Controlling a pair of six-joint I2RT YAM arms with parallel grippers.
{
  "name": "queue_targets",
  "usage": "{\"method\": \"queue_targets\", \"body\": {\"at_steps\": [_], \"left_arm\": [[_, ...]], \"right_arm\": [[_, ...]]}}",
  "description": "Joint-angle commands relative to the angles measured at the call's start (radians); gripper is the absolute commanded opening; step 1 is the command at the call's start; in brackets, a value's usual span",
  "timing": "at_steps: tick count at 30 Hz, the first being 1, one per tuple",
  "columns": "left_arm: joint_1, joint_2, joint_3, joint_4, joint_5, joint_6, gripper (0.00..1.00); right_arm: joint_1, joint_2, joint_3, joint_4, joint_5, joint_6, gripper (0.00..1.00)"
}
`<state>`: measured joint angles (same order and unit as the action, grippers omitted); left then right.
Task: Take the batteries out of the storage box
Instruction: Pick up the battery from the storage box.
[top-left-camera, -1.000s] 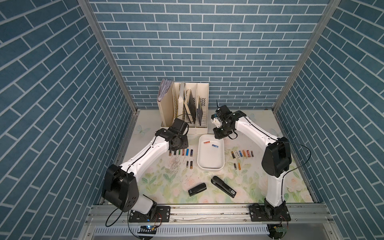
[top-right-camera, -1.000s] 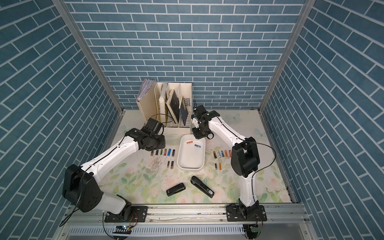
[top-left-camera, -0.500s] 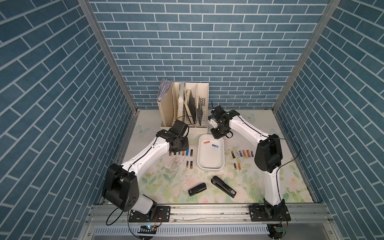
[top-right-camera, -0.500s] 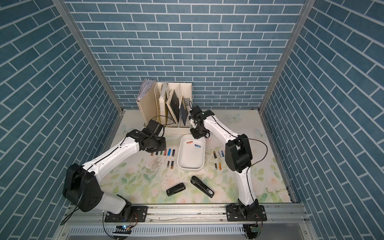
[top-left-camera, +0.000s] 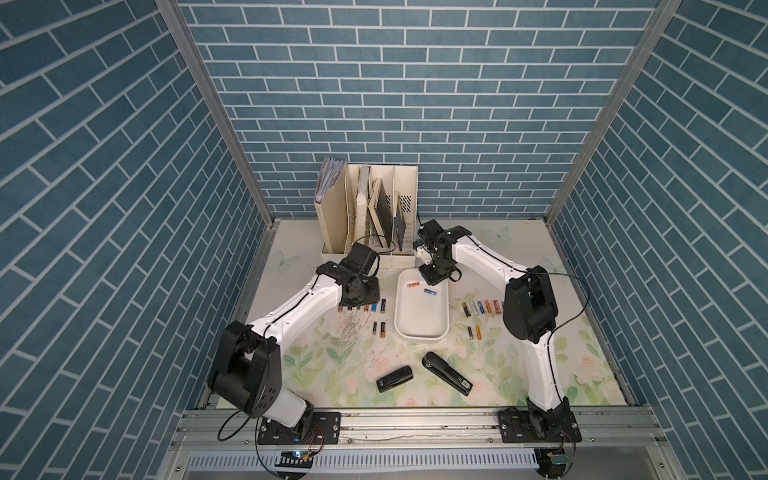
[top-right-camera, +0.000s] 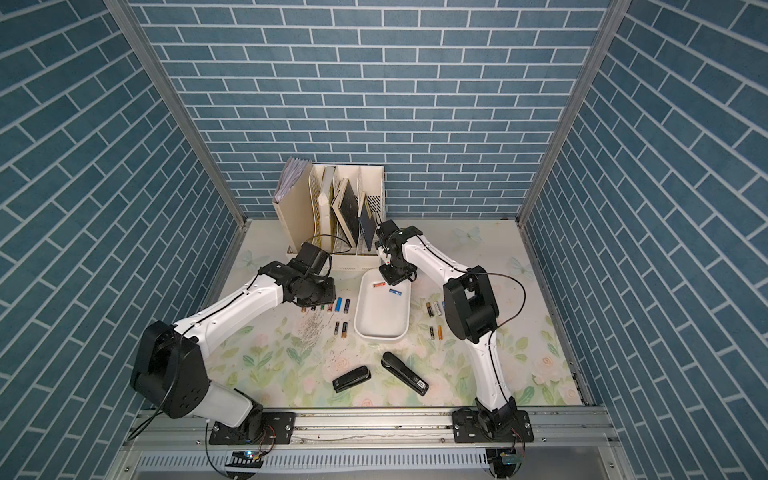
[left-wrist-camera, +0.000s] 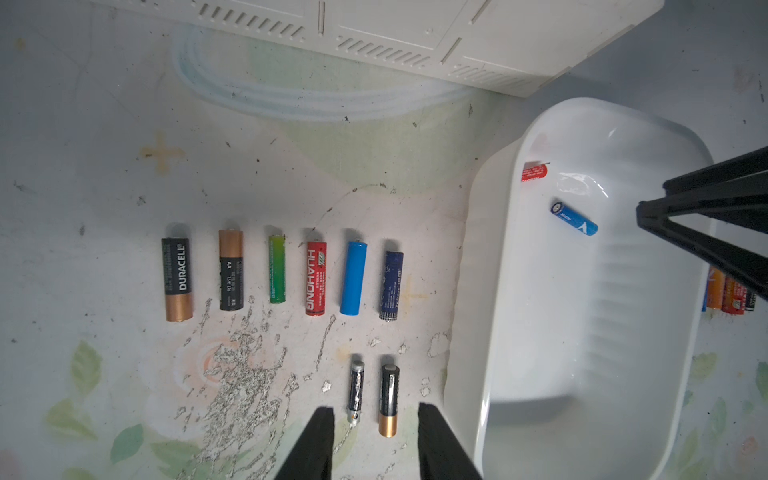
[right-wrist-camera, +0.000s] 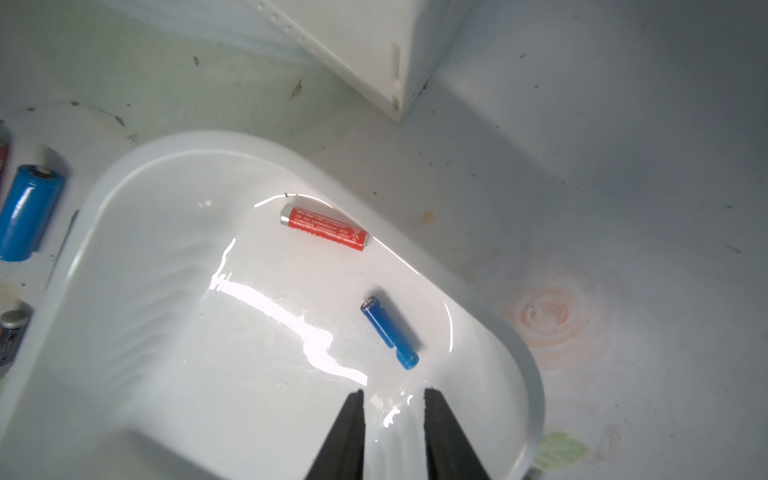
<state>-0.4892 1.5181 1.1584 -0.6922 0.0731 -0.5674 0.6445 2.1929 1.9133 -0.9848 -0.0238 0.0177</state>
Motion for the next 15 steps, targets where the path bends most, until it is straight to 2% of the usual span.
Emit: {"method": "queue_targets", "body": {"at_steps": [1, 15], "left_arm": [[0.005, 0.016, -0.023, 0.008, 0.006, 0.012, 0.39], [0.005, 0.028, -0.039, 0.016, 0.011, 0.017, 0.39]], "right_arm": [[0.013, 0.046, -0.010, 0.013, -0.005, -0.027, 0.29], [0.017, 0.094, -0.053, 0.062, 0.032, -0.018, 0.28]]}}
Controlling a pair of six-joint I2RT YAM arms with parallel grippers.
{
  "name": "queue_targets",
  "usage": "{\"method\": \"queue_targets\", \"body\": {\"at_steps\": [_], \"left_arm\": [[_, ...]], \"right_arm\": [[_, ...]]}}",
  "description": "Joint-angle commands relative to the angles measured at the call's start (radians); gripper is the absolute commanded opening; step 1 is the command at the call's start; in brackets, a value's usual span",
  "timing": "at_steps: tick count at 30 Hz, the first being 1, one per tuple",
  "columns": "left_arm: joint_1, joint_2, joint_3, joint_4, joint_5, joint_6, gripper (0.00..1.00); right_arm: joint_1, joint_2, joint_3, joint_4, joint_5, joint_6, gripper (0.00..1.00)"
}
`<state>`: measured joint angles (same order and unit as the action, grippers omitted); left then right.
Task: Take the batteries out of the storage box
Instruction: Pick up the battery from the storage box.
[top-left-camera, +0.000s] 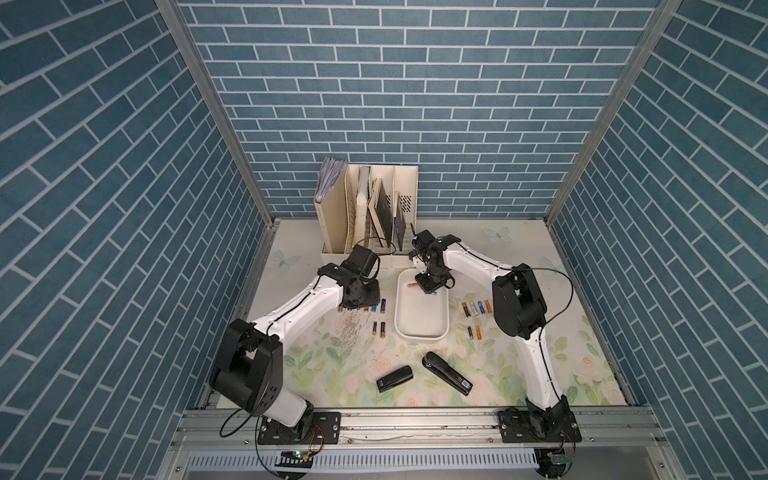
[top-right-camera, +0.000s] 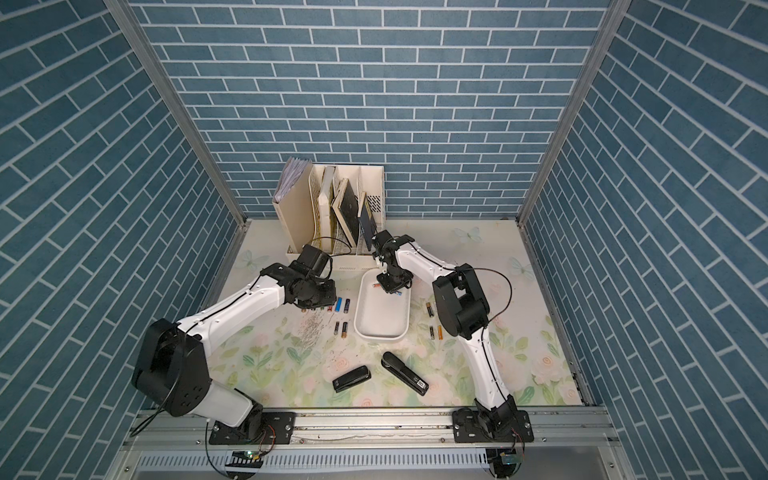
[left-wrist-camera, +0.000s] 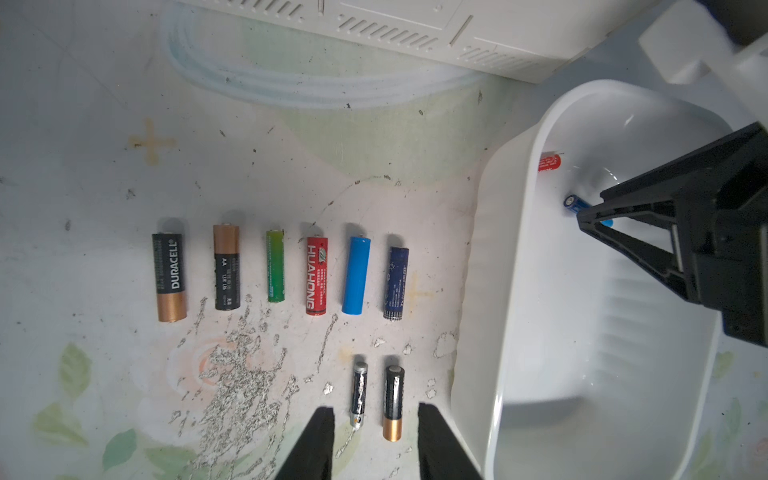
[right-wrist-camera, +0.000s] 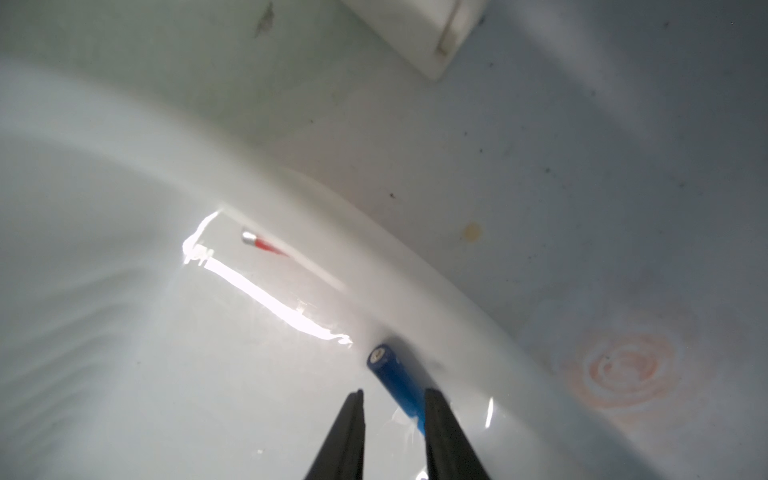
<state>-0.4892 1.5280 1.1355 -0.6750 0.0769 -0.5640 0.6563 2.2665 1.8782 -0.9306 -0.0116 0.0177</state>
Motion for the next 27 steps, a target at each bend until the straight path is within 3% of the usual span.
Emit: {"method": "queue_targets", "body": {"at_steps": [1, 8, 15, 27], "left_arm": [[0.005, 0.019, -0.016, 0.000, 0.008, 0.014, 0.39], [0.005, 0.027, -0.014, 0.005, 0.011, 0.015, 0.39], [0.005, 0.033, -0.007, 0.008, 0.017, 0.016, 0.39], [0.005, 0.055, 0.001, 0.008, 0.021, 0.032, 0.39]], "right_arm": [[0.003, 0.021, -0.023, 0.011, 0.023, -0.018, 0.28], [0.005, 0.013, -0.066, 0.031, 0.021, -0.018, 0.27], [0.010, -0.005, -0.083, 0.035, 0.003, -0.002, 0.15], [0.009, -0.066, -0.095, 0.040, -0.088, 0.061, 0.13]]}}
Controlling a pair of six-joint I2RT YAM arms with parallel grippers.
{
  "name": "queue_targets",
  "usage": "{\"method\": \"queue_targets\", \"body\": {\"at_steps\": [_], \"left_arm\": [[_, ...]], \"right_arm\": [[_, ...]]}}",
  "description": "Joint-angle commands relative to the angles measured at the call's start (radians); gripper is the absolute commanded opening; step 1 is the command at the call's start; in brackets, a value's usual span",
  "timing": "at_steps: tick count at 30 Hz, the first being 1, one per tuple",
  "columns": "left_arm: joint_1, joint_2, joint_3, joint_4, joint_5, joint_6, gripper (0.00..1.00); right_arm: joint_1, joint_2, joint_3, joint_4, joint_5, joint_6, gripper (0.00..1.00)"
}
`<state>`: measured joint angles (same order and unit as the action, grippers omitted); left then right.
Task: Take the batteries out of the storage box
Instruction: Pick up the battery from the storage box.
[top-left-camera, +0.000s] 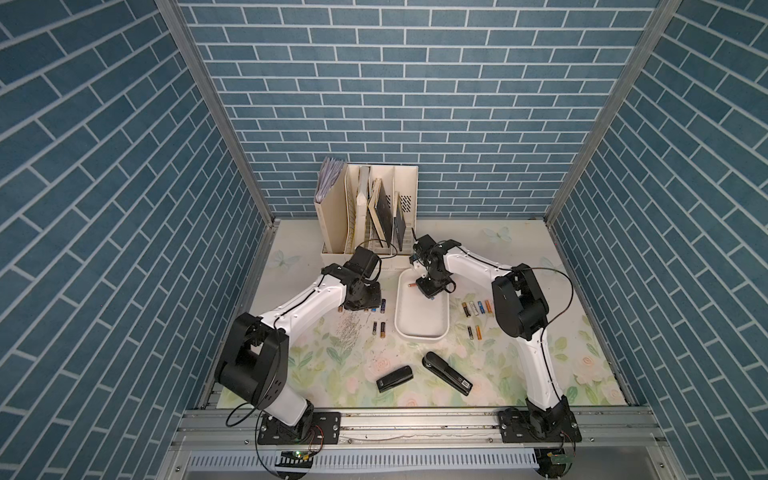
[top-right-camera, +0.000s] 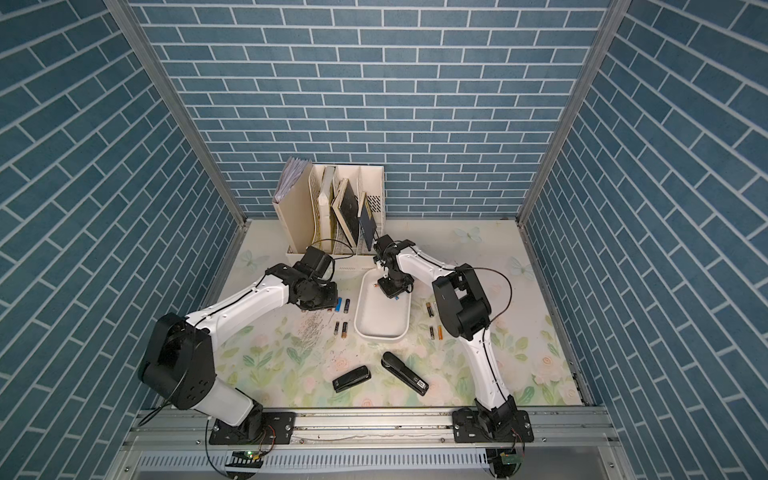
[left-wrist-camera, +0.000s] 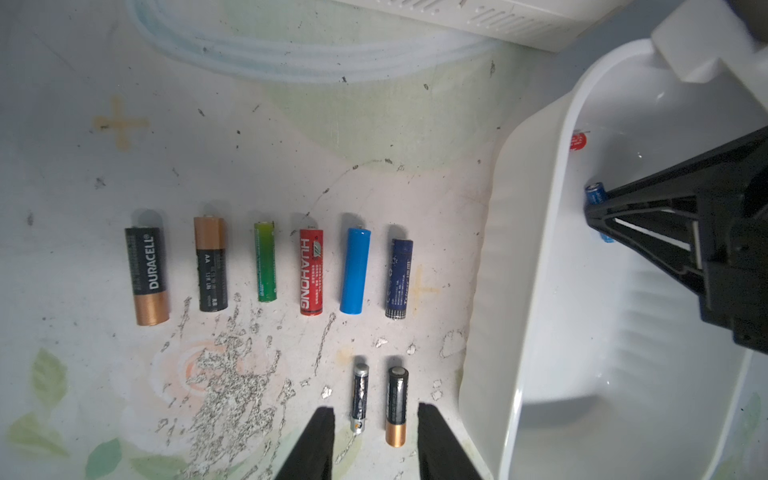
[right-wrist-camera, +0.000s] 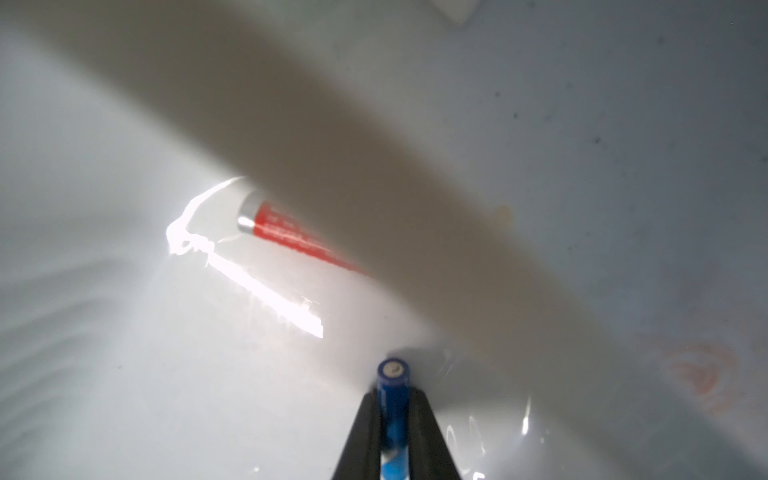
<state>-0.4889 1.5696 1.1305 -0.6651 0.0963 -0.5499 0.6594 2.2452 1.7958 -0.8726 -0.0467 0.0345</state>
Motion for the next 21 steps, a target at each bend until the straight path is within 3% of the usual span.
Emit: {"method": "queue_targets", "body": {"at_steps": [1, 21], "left_arm": [[0.004, 0.013, 0.007, -0.001, 0.002, 0.020, 0.39], [0.004, 0.085, 0.062, 0.022, 0.034, 0.071, 0.39]], "right_arm": [[0.006, -0.044, -0.012, -0.020, -0.057, 0.050, 0.13], [-0.061, -0.307, -0.114, -0.072, -0.093, 0.134, 0.13]]}}
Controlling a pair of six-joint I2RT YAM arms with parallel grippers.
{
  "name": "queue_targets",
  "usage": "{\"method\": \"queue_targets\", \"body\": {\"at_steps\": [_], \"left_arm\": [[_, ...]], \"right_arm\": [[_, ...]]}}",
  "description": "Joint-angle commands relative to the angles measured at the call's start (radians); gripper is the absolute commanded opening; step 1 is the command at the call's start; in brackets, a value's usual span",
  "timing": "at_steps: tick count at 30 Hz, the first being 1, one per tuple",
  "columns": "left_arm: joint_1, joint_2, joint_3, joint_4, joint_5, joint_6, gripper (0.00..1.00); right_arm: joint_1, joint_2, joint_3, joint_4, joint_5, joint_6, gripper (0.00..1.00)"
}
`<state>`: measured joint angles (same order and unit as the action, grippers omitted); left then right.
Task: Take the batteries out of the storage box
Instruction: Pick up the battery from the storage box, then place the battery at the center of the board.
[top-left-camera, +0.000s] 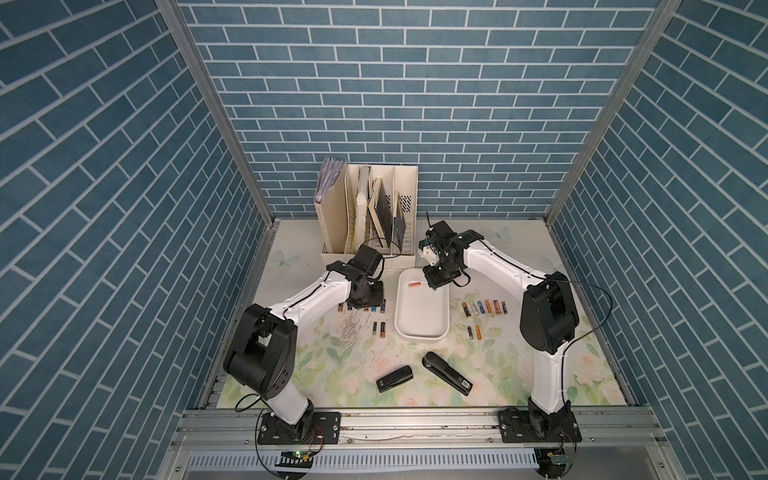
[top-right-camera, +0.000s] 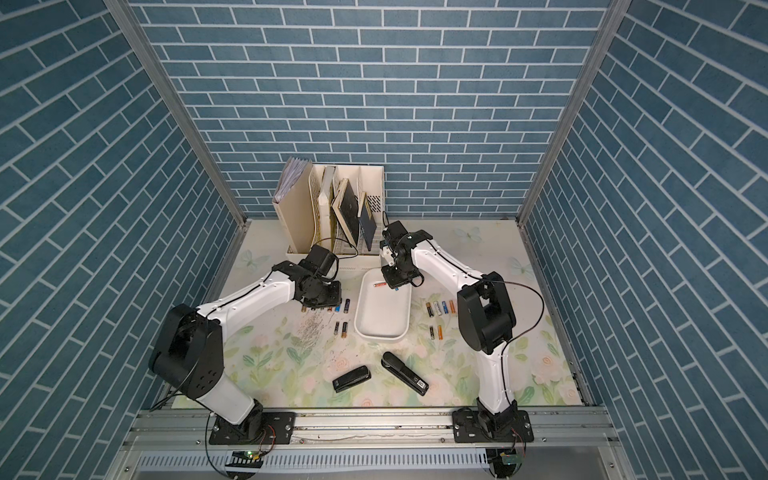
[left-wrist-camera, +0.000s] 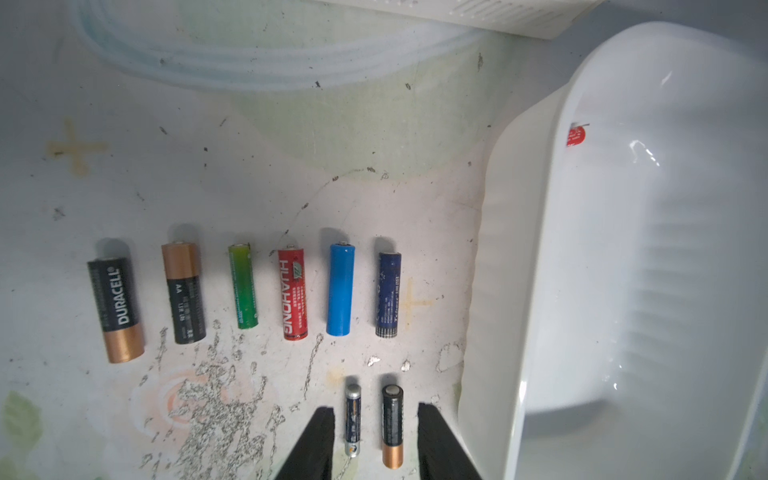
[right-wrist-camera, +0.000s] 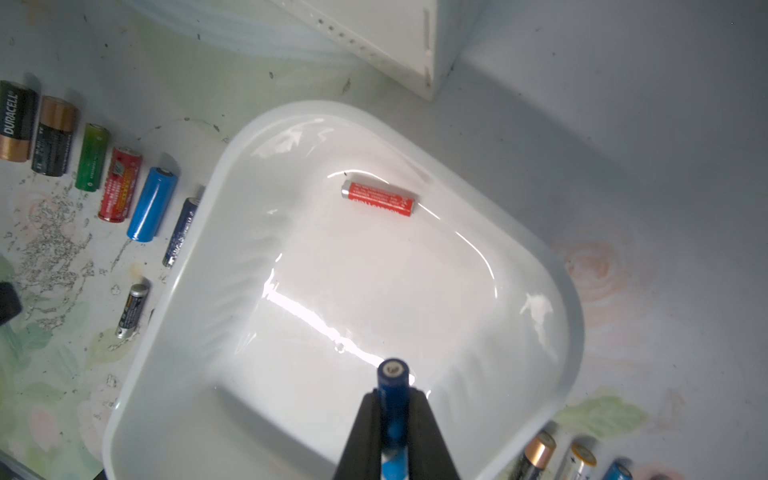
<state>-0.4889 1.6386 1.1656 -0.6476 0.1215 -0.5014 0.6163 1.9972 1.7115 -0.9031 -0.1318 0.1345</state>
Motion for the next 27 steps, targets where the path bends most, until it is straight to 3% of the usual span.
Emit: {"method": "queue_targets", "body": {"at_steps": [1, 17, 27], "left_arm": [[0.005, 0.020, 0.029, 0.005, 0.011, 0.025, 0.39], [0.004, 0.080, 0.070, 0.001, 0.036, 0.065, 0.39], [0.005, 0.074, 0.060, -0.014, 0.031, 0.067, 0.39]], "right_arm": [[-0.024, -0.074, -0.044, -0.046, -0.004, 0.037, 0.13], [-0.202, -0.413, -0.495, 0.015, 0.034, 0.103, 0.13], [-0.245, -0.448, -0.679, 0.099, 0.039, 0.119, 0.13]]}}
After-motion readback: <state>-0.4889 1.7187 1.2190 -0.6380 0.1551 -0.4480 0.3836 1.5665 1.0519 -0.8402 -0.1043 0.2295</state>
